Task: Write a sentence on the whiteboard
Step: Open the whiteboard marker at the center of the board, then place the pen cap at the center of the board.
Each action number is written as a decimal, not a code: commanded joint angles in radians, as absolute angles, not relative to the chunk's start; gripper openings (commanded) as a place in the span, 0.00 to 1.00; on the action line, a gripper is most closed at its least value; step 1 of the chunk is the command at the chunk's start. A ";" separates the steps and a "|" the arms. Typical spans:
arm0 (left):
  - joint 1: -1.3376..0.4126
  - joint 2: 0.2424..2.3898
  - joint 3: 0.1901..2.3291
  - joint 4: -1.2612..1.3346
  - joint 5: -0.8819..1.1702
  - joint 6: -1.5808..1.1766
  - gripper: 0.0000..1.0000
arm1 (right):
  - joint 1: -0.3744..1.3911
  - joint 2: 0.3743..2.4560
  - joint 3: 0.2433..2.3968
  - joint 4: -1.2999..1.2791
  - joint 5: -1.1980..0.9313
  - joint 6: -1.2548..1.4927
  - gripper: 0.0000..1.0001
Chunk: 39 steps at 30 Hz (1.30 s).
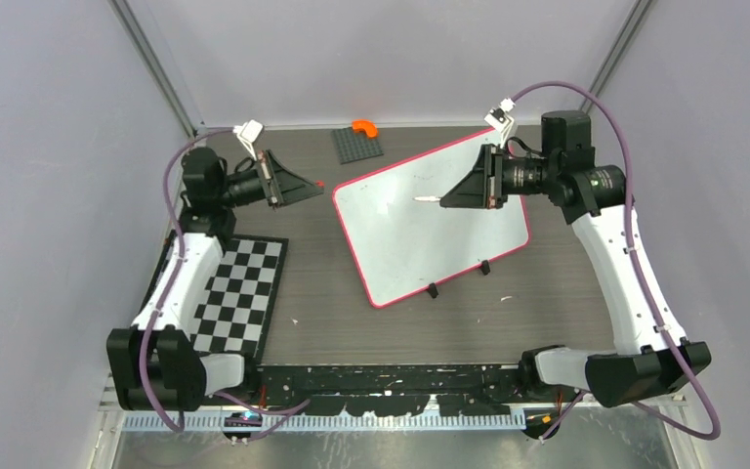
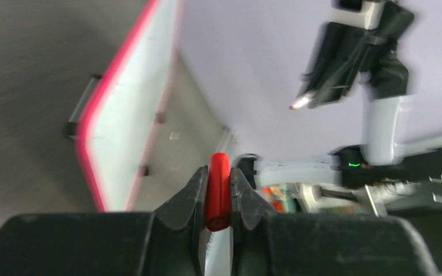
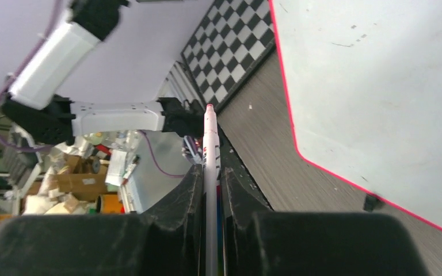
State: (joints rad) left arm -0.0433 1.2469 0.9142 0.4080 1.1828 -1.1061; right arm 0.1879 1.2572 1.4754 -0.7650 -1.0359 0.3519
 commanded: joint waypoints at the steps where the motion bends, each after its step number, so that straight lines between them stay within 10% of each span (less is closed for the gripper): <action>1: -0.011 1.178 1.168 -0.592 1.013 -0.309 0.00 | 0.187 1.290 1.656 -1.183 -0.809 0.000 0.00; 13: -0.022 1.308 1.259 -1.095 0.421 0.227 0.00 | 0.188 1.201 1.606 -1.409 -0.230 -0.220 0.00; 39: -0.368 1.819 1.171 -0.766 -0.023 0.118 0.14 | 0.178 1.006 1.507 -1.340 -0.336 -0.186 0.00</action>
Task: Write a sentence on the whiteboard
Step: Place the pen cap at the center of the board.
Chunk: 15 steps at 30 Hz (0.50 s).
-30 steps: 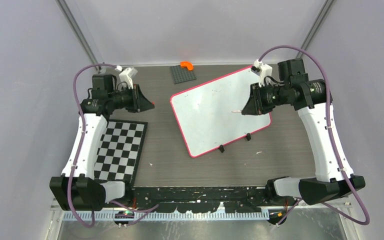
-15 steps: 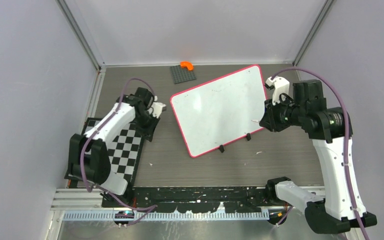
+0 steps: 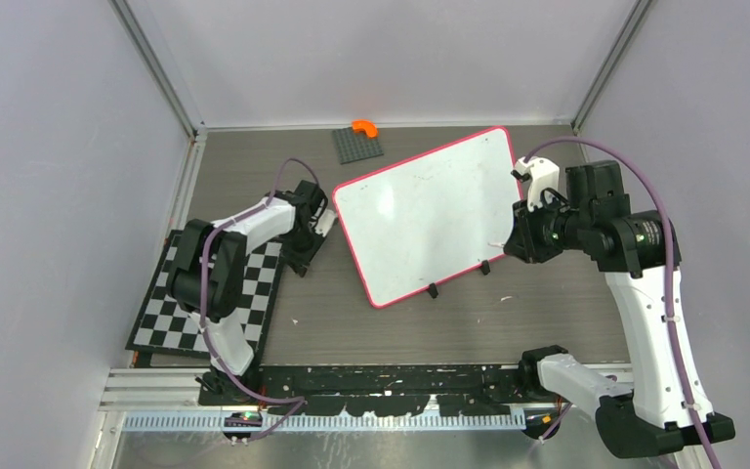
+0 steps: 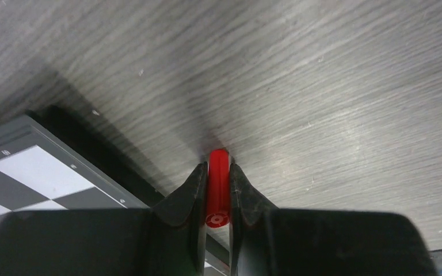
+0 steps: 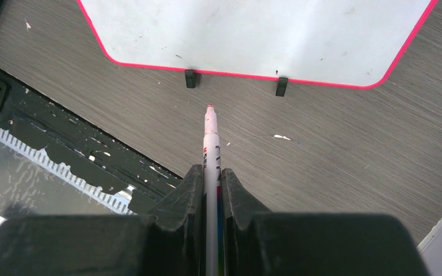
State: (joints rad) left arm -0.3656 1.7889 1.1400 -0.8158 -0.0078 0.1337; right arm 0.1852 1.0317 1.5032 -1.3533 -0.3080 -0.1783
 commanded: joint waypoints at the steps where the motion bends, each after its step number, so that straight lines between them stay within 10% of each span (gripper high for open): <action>1: -0.368 1.829 1.175 -0.767 -0.019 0.116 0.16 | 0.179 1.007 1.507 -1.340 -0.335 -0.191 0.00; 15: -0.365 1.724 1.201 -0.872 0.024 0.125 0.48 | 0.178 1.013 1.516 -1.340 -0.400 -0.263 0.00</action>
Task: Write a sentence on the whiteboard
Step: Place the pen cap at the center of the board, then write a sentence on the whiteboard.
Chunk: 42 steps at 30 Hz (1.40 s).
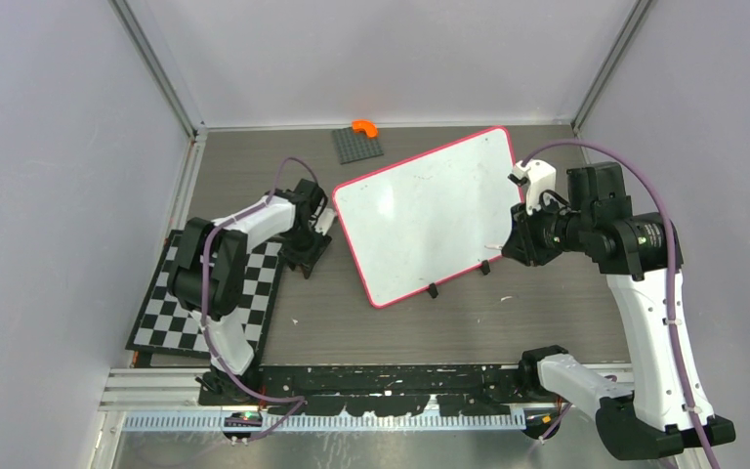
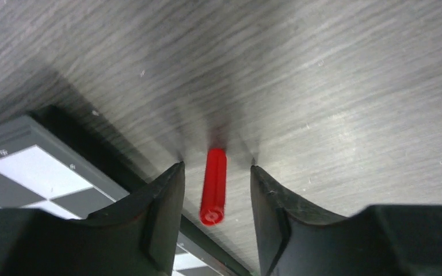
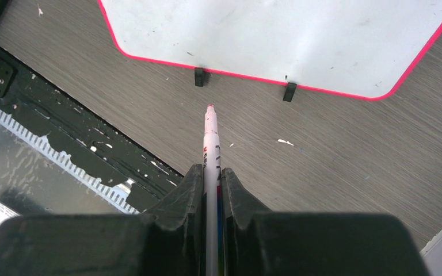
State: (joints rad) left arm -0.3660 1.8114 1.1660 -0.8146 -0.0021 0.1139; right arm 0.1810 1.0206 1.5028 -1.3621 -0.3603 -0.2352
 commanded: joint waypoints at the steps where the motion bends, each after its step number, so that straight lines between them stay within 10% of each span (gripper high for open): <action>1: -0.364 1.702 1.218 -0.891 0.024 0.130 0.51 | 0.178 1.014 1.516 -1.334 -0.403 -0.263 0.00; 9: -0.254 1.522 1.420 -1.070 0.043 0.170 0.99 | 0.179 1.056 1.585 -1.316 -0.447 -0.255 0.00; 26: -0.132 1.242 1.407 -0.804 0.605 -0.048 1.00 | 0.180 1.350 1.781 -1.258 -0.704 -0.234 0.00; 42: -0.132 1.184 1.104 -0.595 0.841 -0.053 1.00 | 0.350 1.267 1.530 -0.893 -0.493 -0.056 0.00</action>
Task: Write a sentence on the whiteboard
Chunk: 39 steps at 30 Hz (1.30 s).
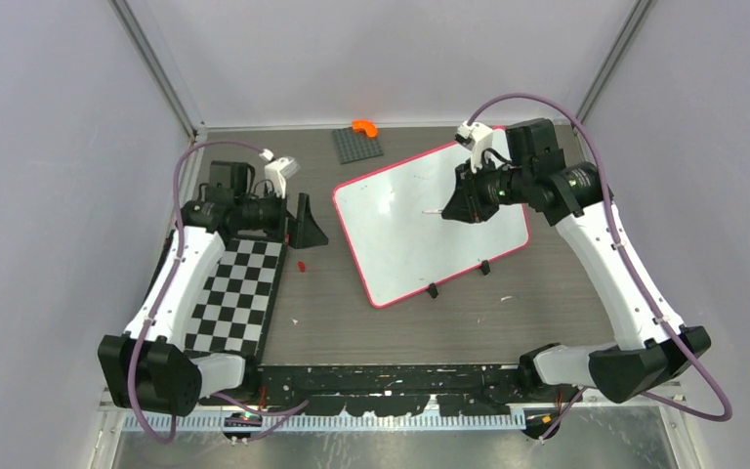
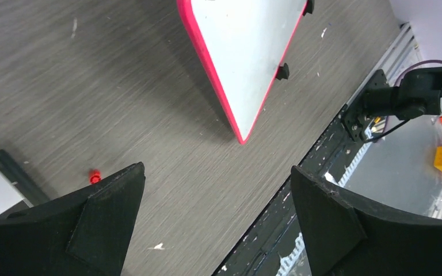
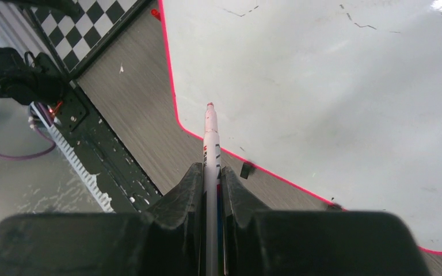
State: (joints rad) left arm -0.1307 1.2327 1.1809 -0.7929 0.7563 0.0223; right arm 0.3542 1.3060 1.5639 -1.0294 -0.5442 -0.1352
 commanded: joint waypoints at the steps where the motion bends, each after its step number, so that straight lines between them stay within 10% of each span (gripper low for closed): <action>1: -0.133 1.186 1.089 -0.565 0.853 -0.071 0.99 | 0.348 1.261 1.513 -0.865 -0.506 -0.047 0.00; 20: -0.182 1.584 1.208 -0.037 1.056 -0.391 0.66 | 0.347 1.191 1.463 -0.862 -0.636 -0.149 0.00; 32: -0.234 1.698 1.256 0.035 1.164 -0.472 0.01 | 0.347 1.187 1.505 -0.960 -0.614 -0.196 0.00; 39: -0.295 1.709 1.263 -0.094 1.218 -0.392 0.00 | 0.347 1.140 1.476 -0.998 -0.624 -0.212 0.00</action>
State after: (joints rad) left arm -0.2440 1.6936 1.2289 -0.0166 1.1347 -0.4061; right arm 0.3473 1.1954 1.4708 -0.9794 -0.6128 -0.1860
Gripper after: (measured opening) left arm 0.083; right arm 0.184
